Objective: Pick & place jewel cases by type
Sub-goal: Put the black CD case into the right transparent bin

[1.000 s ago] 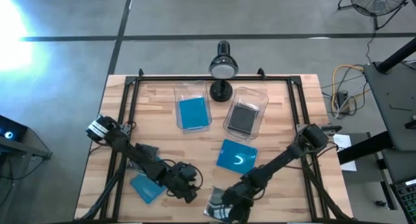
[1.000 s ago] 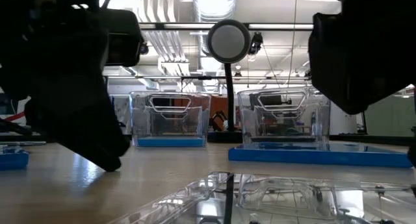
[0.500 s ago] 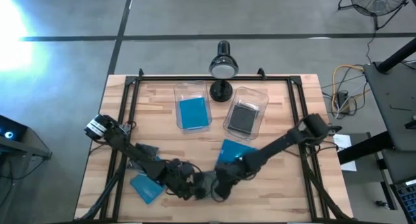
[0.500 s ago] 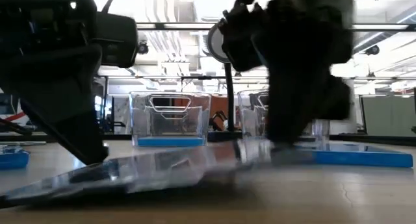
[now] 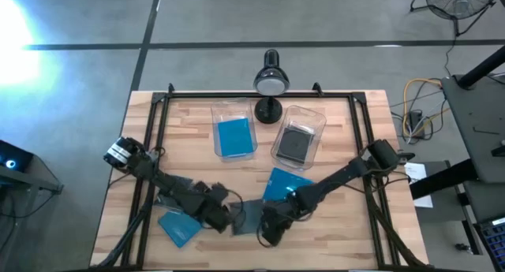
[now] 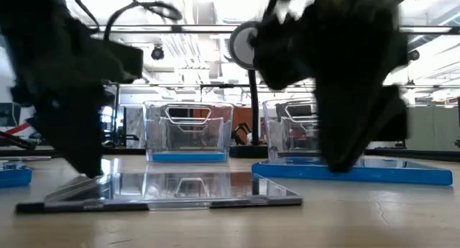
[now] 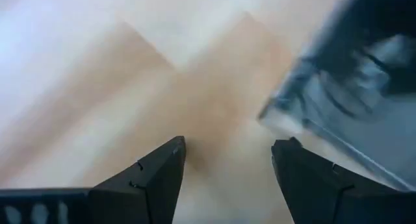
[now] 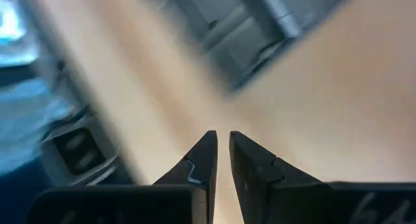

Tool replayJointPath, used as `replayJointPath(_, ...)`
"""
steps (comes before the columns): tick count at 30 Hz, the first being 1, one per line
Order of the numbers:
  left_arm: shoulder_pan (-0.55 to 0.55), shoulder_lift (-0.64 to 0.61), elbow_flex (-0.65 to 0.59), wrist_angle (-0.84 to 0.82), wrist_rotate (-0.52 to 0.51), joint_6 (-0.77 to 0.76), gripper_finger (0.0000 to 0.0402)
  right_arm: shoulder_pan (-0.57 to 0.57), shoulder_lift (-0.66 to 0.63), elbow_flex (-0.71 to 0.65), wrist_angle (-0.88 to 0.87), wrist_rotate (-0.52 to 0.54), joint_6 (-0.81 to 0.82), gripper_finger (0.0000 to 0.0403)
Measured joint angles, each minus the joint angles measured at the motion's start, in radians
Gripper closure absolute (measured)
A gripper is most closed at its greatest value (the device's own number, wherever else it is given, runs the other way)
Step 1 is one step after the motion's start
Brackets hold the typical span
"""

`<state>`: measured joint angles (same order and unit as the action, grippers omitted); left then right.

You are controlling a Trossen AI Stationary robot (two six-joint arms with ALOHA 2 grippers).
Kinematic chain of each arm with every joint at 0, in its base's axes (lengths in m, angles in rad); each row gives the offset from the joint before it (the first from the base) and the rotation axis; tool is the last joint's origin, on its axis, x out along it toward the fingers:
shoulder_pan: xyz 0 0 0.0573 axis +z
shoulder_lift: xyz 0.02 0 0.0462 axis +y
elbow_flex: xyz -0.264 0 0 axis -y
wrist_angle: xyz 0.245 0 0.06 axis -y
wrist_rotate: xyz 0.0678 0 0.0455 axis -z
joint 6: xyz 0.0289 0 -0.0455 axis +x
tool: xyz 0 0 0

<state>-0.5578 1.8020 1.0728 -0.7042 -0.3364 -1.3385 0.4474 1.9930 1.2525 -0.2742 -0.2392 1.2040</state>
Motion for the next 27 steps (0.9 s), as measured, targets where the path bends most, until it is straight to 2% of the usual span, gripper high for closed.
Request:
replayJointPath(2, 0.021, -0.012, -0.008, -0.055, -0.007, -0.004, 0.0188, 0.02, 0.0, 0.002, 0.021, -0.03, 0.022, 0.0364)
replayJointPath(6, 0.046, -0.058, 0.0, -0.002, -0.123, 0.051, 0.0188, 0.044, 0.004, 0.001, 0.104, -0.054, 0.088, 0.0364)
replayJointPath(9, 0.085, -0.053, -0.01, 0.054, -0.151, 0.118, 0.0188, 0.053, 0.011, 0.001, 0.191, -0.045, 0.146, 0.0364)
replayJointPath(14, 0.17, -0.008, -0.071, 0.265, -0.022, 0.245, 0.0188, 0.056, 0.046, 0.005, 0.279, 0.001, 0.233, 0.0364)
replayJointPath(20, 0.184, -0.008, -0.08, 0.278, 0.021, 0.295, 0.0188, 0.041, 0.107, -0.003, 0.269, 0.097, 0.344, 0.036)
replayJointPath(24, 0.182, -0.01, -0.079, 0.293, 0.119, 0.326, 0.0188, 0.028, 0.119, -0.006, 0.28, 0.116, 0.368, 0.0344)
replayJointPath(27, 0.178, -0.012, -0.076, 0.327, 0.19, 0.328, 0.0188, 0.022, 0.113, -0.006, 0.245, 0.176, 0.373, 0.0329)
